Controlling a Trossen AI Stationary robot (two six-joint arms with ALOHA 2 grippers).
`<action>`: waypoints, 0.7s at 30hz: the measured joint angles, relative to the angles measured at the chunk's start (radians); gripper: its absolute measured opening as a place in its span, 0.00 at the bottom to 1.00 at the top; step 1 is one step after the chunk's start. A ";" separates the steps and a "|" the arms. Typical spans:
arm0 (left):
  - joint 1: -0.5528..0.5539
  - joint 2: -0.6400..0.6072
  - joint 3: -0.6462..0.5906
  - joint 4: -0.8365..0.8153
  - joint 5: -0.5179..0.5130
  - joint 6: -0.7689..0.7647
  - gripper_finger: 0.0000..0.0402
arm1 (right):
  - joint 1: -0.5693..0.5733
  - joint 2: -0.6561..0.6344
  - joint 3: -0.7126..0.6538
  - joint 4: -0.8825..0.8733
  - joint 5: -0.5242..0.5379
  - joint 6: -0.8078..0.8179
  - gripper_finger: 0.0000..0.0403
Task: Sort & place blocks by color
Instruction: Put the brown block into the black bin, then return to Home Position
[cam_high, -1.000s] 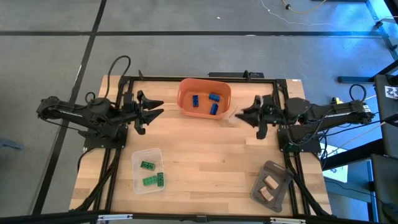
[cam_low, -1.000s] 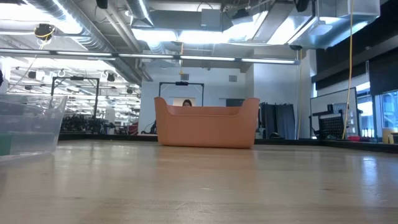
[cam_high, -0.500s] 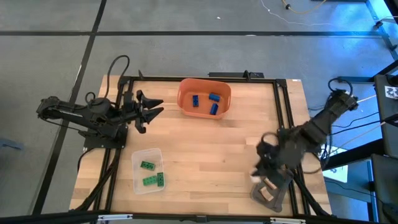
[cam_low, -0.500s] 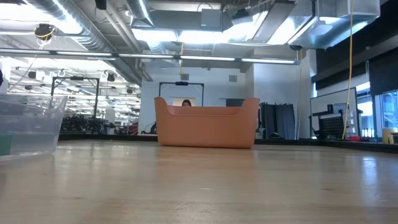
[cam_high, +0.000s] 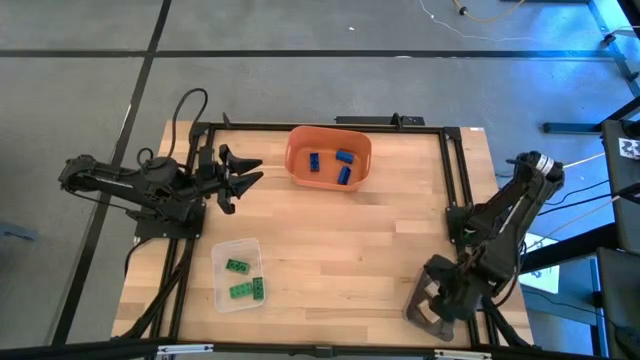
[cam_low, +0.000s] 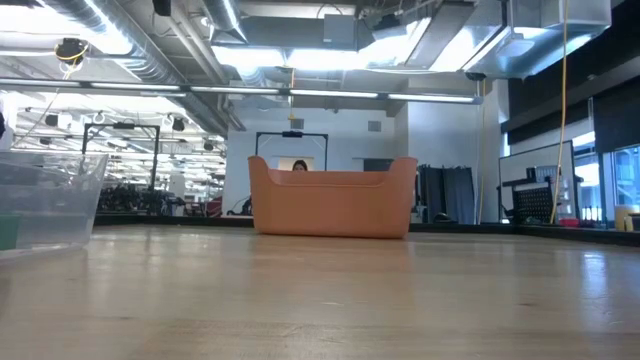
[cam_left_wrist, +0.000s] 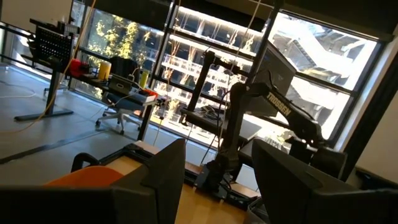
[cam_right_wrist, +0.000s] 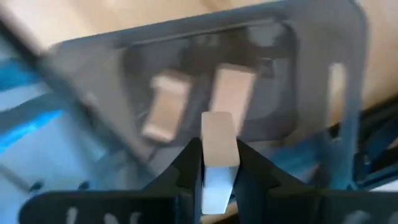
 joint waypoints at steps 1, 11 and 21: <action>0.000 0.000 0.000 0.000 0.000 0.000 0.44 | 0.000 0.006 -0.020 0.000 0.001 0.020 0.14; 0.000 0.000 0.000 0.000 -0.001 -0.003 0.44 | -0.016 0.020 -0.145 0.016 -0.056 0.049 0.14; 0.000 0.000 0.000 0.000 -0.001 -0.002 0.44 | -0.016 0.020 -0.145 0.008 -0.057 0.045 0.35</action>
